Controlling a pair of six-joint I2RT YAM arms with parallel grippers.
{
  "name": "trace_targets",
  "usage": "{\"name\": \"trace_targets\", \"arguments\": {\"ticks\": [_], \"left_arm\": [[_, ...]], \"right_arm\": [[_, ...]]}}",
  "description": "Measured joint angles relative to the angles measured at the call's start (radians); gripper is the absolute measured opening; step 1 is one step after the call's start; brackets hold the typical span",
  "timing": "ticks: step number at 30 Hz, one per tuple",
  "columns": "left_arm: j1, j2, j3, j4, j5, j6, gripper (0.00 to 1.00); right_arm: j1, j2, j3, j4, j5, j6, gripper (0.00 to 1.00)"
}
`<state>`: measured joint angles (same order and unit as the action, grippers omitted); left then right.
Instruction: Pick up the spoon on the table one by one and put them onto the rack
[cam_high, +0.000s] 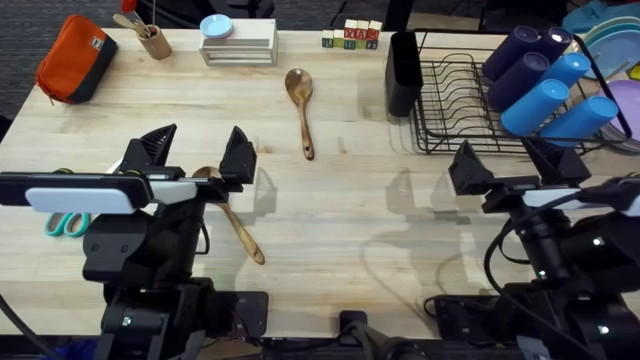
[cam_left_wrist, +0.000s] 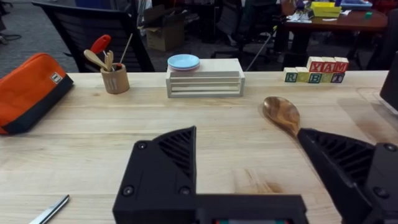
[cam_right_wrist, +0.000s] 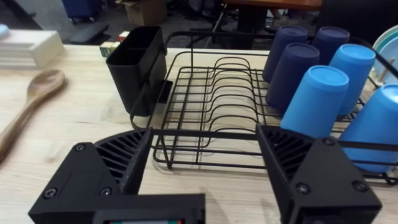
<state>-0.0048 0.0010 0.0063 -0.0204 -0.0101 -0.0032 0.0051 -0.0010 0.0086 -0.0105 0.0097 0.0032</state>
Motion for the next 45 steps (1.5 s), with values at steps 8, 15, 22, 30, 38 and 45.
{"name": "trace_targets", "arguments": {"ticks": [8, 15, 22, 30, 38, 45], "left_arm": [[0.0, 0.0, 0.0, -0.001, -0.001, 0.004, 0.993], [0.0, 0.0, 0.0, 0.002, -0.001, 0.004, 0.993], [0.0, 0.001, 0.056, -0.166, -0.009, 0.0, 0.993], [0.0, 0.115, 0.384, -0.441, -0.01, -0.025, 0.993], [0.0, 0.496, 0.808, -0.708, 0.002, -0.135, 0.993], [0.0, 0.749, 1.097, -0.899, 0.021, -0.164, 0.993]], "right_arm": [[0.0, 0.0, 0.002, -0.011, 0.0, 0.0, 0.993], [0.0, 0.0, 0.002, -0.006, 0.0, 0.0, 0.993], [0.0, 0.001, 0.026, -0.062, -0.009, 0.001, 0.993], [0.0, 0.117, 0.245, -0.396, -0.026, 0.004, 0.993], [0.0, 0.523, 0.742, -0.613, -0.031, 0.005, 0.993], [0.0, 0.837, 1.119, -0.842, -0.033, 0.004, 0.993]]}}
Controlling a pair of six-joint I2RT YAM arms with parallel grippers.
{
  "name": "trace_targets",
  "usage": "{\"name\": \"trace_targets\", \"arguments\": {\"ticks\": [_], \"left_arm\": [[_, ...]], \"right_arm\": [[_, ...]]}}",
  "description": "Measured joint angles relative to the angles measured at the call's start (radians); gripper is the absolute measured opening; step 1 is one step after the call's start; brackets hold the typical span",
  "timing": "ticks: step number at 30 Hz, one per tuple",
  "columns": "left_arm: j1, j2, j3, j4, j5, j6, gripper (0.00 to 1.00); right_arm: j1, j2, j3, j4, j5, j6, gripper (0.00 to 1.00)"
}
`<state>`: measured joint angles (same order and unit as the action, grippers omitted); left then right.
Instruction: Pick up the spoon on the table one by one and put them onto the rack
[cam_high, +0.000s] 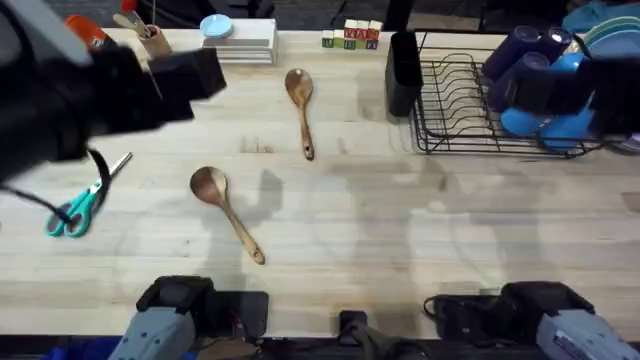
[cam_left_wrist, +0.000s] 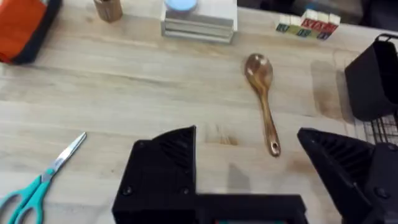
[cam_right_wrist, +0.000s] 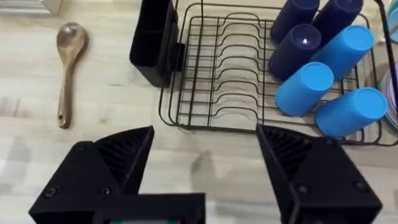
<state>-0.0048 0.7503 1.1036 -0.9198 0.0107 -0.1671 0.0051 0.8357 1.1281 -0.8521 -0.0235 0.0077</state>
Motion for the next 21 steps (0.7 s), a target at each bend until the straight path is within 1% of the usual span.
{"name": "trace_targets", "arguments": {"ticks": [4, 8, 13, 17, 21], "left_arm": [[0.0, 0.13, 0.146, -0.098, 0.009, -0.006, 0.993], [0.0, 0.236, 0.256, -0.18, 0.022, -0.006, 0.993], [0.0, 0.335, 0.337, -0.253, 0.024, -0.006, 0.993], [0.0, 0.378, 0.351, -0.267, 0.025, -0.006, 0.993], [0.0, 0.389, 0.35, -0.267, 0.016, -0.006, 0.993]], "right_arm": [[0.0, 0.143, 0.163, -0.12, 0.0, 0.0, 0.993], [0.0, 0.24, 0.253, -0.193, 0.0, 0.0, 0.993], [0.0, 0.287, 0.277, -0.22, 0.0, 0.0, 0.993], [0.0, 0.287, 0.28, -0.22, 0.0, 0.0, 0.993], [0.0, 0.287, 0.281, -0.22, 0.0, 0.0, 0.993]]}}
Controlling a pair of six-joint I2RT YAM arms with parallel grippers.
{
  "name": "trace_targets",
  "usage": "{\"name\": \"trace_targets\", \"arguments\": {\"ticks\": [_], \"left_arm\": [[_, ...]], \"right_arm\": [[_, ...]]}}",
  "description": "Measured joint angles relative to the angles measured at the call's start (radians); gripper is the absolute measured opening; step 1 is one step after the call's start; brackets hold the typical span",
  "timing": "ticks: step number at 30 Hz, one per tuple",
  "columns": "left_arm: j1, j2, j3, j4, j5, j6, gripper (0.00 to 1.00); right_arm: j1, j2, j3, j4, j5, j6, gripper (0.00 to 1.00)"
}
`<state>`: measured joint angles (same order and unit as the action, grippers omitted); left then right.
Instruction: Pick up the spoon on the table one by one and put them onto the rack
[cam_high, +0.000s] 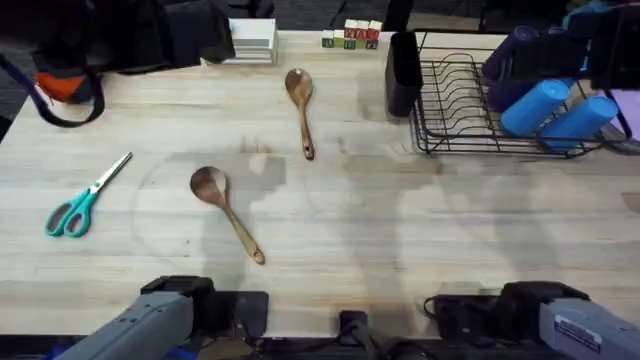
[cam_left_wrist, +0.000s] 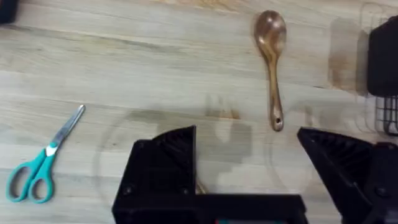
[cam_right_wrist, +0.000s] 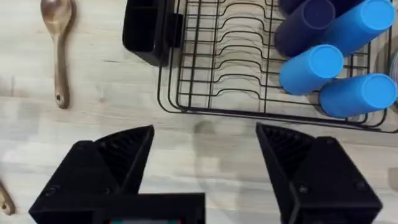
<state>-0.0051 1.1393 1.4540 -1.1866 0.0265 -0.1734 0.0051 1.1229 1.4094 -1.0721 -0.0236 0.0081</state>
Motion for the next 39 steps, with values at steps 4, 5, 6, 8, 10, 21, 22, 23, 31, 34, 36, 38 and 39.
{"name": "trace_targets", "arguments": {"ticks": [4, 5, 6, 8, 10, 21, 22, 23, 31, 34, 36, 38, 39], "left_arm": [[0.0, 0.0, 0.0, -0.007, -0.034, 0.0, 0.993], [0.0, 0.0, 0.0, -0.014, -0.04, 0.0, 0.993], [0.0, 0.0, 0.0, -0.02, -0.046, 0.0, 0.993], [0.0, 0.0, 0.0, -0.034, -0.057, 0.0, 0.993], [0.001, 0.0, 0.0, -0.064, -0.092, -0.011, 0.993], [0.115, 0.0, 0.0, -0.124, -0.125, -0.039, 0.993], [0.124, -0.001, 0.0, -0.127, -0.126, -0.04, 0.993], [0.132, -0.001, 0.0, -0.13, -0.127, -0.041, 0.993], [0.167, 0.0, 0.0, -0.138, -0.128, -0.044, 0.993], [0.167, 0.0, 0.0, -0.142, -0.128, -0.044, 0.993], [0.167, -0.001, 0.0, -0.146, -0.128, -0.044, 0.993], [0.167, 0.0, 0.0, -0.149, -0.128, -0.044, 0.993], [0.167, -0.001, 0.0, -0.151, -0.128, -0.044, 0.993]], "right_arm": [[0.0, 0.0, 0.0, 0.003, 0.0, 0.013, 0.993], [0.0, 0.0, 0.0, 0.008, -0.001, 0.015, 0.993], [0.0, 0.0, 0.0, 0.017, -0.005, 0.015, 0.993], [0.001, 0.0, 0.0, 0.04, -0.024, 0.018, 0.993], [0.012, 0.0, 0.0, 0.1, -0.094, 0.022, 0.993], [0.178, 0.082, 0.004, 0.213, -0.184, 0.022, 0.993], [0.208, 0.097, 0.004, 0.225, -0.186, 0.022, 0.993], [0.238, 0.113, 0.004, 0.238, -0.187, 0.022, 0.993], [0.503, 0.255, 0.004, 0.369, -0.117, 0.031, 0.993], [0.565, 0.289, 0.004, 0.402, -0.06, 0.054, 0.993], [0.596, 0.309, 0.004, 0.419, -0.026, 0.076, 0.993], [0.618, 0.33, 0.004, 0.444, 0.001, 0.108, 0.993], [0.624, 0.34, 0.004, 0.456, 0.009, 0.126, 0.993]]}}
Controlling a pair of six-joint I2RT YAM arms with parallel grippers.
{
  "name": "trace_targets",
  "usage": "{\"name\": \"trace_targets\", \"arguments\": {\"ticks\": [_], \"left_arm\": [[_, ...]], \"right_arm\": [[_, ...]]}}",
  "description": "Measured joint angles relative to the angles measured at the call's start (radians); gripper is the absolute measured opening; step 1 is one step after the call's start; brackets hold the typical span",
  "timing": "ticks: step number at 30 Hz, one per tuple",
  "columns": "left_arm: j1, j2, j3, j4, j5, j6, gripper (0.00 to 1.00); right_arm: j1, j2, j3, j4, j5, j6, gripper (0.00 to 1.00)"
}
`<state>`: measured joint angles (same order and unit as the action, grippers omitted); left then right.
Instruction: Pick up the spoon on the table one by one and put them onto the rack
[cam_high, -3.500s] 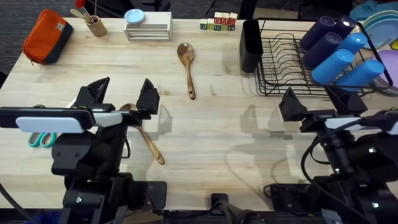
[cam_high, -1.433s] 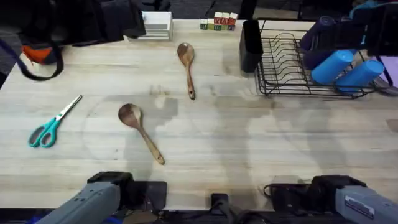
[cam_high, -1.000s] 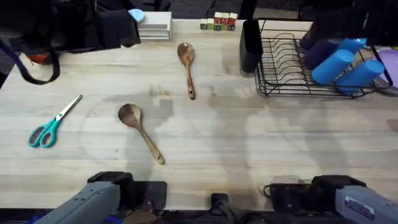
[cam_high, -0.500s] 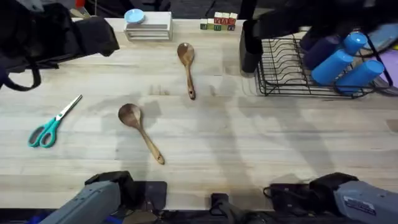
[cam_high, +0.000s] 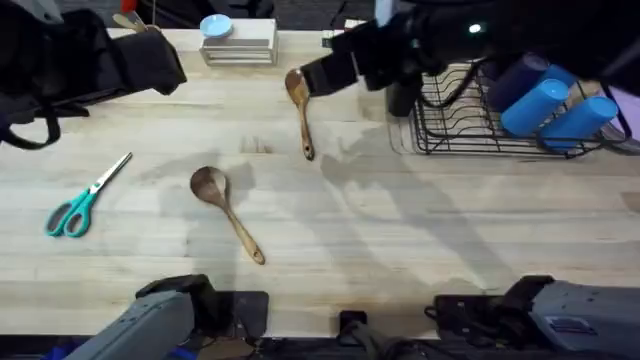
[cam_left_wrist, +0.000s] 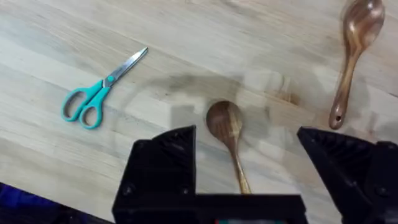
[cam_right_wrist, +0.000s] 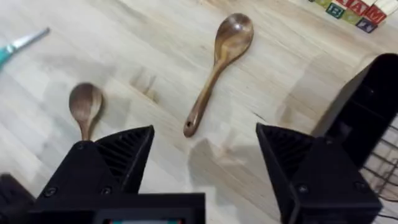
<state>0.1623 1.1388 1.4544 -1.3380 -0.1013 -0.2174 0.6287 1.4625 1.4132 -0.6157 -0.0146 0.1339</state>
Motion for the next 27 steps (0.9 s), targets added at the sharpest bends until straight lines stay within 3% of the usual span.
{"name": "trace_targets", "arguments": {"ticks": [8, 16, 27], "left_arm": [[0.0, 0.0, 0.0, -0.006, 0.0, 0.0, 0.994], [0.0, 0.0, 0.0, -0.006, 0.0, 0.0, 0.993], [0.0, 0.0, 0.0, -0.005, 0.016, -0.001, 0.993]], "right_arm": [[0.007, 0.067, 0.005, 0.046, 0.035, 0.136, 0.993], [0.03, 0.17, 0.101, 0.049, 0.081, 0.178, 0.993], [0.142, 0.374, 0.19, 0.117, 0.297, 0.211, 0.993]]}}
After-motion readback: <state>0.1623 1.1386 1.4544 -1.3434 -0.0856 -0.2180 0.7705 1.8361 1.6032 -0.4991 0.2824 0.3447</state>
